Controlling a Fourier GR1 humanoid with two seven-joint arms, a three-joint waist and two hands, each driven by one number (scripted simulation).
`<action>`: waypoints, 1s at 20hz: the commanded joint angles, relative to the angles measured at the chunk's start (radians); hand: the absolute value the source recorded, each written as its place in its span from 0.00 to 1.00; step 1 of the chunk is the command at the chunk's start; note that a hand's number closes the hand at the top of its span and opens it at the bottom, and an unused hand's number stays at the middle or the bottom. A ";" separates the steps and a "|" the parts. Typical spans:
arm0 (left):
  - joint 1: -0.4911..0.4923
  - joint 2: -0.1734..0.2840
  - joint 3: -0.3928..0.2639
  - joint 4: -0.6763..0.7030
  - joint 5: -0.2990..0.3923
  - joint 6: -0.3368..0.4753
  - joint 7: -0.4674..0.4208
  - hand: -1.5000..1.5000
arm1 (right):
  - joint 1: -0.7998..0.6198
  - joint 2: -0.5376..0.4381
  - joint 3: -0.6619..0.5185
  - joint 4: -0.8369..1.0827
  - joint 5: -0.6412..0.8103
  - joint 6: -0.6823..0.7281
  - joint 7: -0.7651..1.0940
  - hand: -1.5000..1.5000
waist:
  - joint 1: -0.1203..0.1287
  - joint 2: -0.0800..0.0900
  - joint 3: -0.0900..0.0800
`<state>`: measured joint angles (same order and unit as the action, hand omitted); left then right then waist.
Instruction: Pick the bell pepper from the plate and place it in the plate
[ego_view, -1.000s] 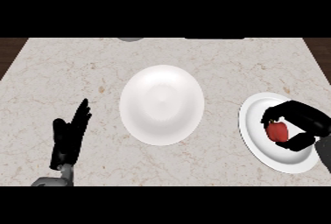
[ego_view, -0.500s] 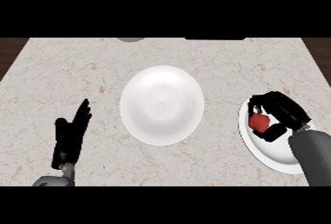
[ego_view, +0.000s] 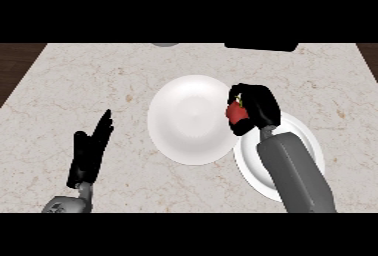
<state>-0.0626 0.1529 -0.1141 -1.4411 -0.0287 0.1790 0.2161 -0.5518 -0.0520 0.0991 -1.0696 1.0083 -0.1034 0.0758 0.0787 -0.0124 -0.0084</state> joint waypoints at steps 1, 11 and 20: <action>-0.025 -0.002 -0.007 0.012 0.000 -0.010 0.008 0.50 | -0.120 0.049 0.062 -0.055 0.048 -0.128 0.281 1.00 | 0.022 -0.005 0.001; -0.070 -0.013 -0.006 0.021 -0.001 -0.008 0.032 0.50 | -0.369 0.052 0.285 -0.025 0.217 -0.244 1.041 1.00 | 0.031 0.010 0.004; -0.056 0.006 0.020 0.031 -0.002 -0.009 0.016 0.50 | -0.486 0.051 0.458 0.077 0.134 -0.232 1.349 1.00 | 0.007 0.021 0.006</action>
<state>-0.1107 0.1451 -0.1097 -1.4169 -0.0345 0.1778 0.2348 -0.9806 -0.0109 0.5035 -1.0371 1.1758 -0.3017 1.1582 0.0886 0.0029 -0.0026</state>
